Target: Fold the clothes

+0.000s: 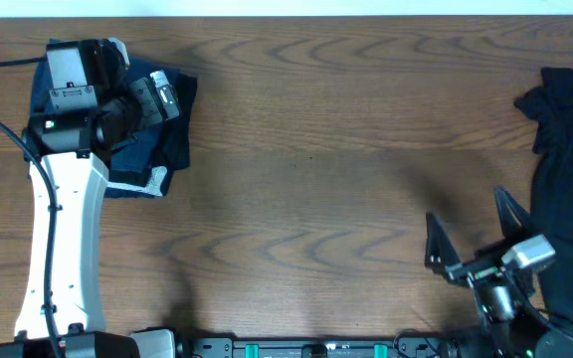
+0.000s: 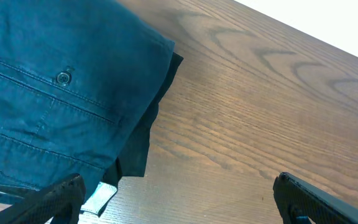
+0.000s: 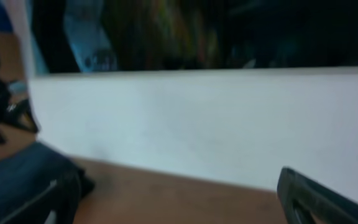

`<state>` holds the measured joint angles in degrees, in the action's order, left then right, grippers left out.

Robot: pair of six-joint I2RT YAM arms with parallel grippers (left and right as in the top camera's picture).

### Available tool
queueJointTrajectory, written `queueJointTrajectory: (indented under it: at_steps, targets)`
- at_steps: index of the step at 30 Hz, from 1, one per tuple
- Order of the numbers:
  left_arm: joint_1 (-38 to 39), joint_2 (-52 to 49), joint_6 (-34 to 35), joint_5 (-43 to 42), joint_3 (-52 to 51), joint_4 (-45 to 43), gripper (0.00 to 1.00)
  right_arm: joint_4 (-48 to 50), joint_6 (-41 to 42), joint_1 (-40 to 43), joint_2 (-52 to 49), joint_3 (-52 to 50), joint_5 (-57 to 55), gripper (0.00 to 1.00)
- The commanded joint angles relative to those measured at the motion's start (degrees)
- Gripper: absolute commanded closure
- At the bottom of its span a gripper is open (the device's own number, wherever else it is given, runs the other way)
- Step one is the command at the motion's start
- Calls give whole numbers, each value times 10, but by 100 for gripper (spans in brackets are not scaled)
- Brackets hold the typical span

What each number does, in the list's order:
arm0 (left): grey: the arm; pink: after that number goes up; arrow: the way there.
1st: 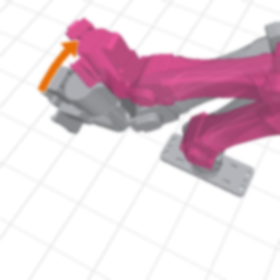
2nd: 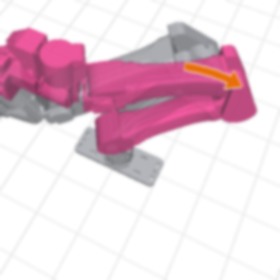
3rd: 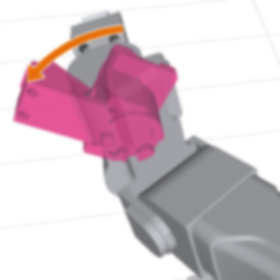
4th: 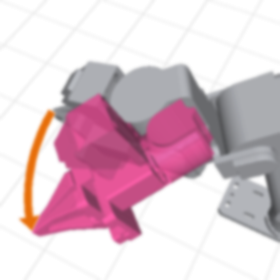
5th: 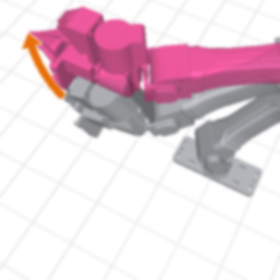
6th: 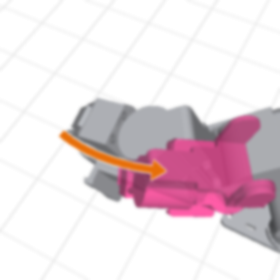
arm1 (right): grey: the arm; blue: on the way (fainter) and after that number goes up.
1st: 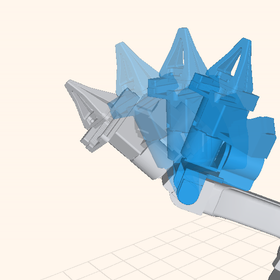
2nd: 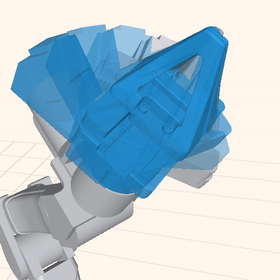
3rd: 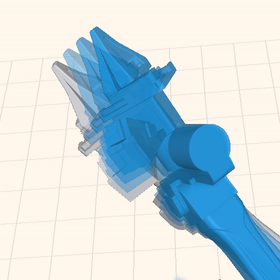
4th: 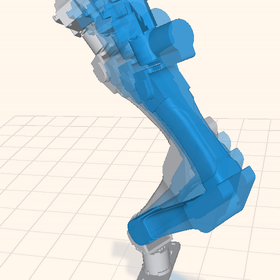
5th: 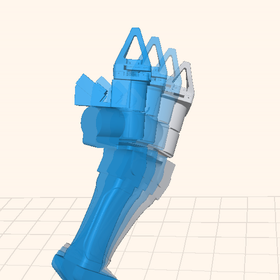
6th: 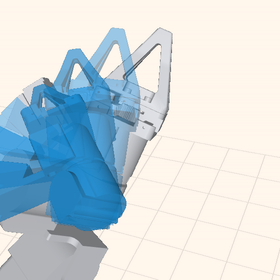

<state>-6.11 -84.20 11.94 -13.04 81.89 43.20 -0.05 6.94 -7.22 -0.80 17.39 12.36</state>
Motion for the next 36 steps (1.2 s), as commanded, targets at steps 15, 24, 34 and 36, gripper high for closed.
queueJointTrajectory:
  at_steps: [15, 24, 34, 36]
  targets:
    - [1, -4, -6, 7, 1, 1, 2, 116, -2, 13, 5, -171, -154, 1]
    - [1, -4, -6, 7, 1, 1, 2, 54, -19, 13, 5, -171, -172, 1]
    - [1, -4, -6, 7, 1, 1, 2, -35, -19, 13, 5, -171, -196, 1]
    - [1, -4, -6, 7, 1, 1, 2, -35, -20, 13, 5, -171, -195, 1]
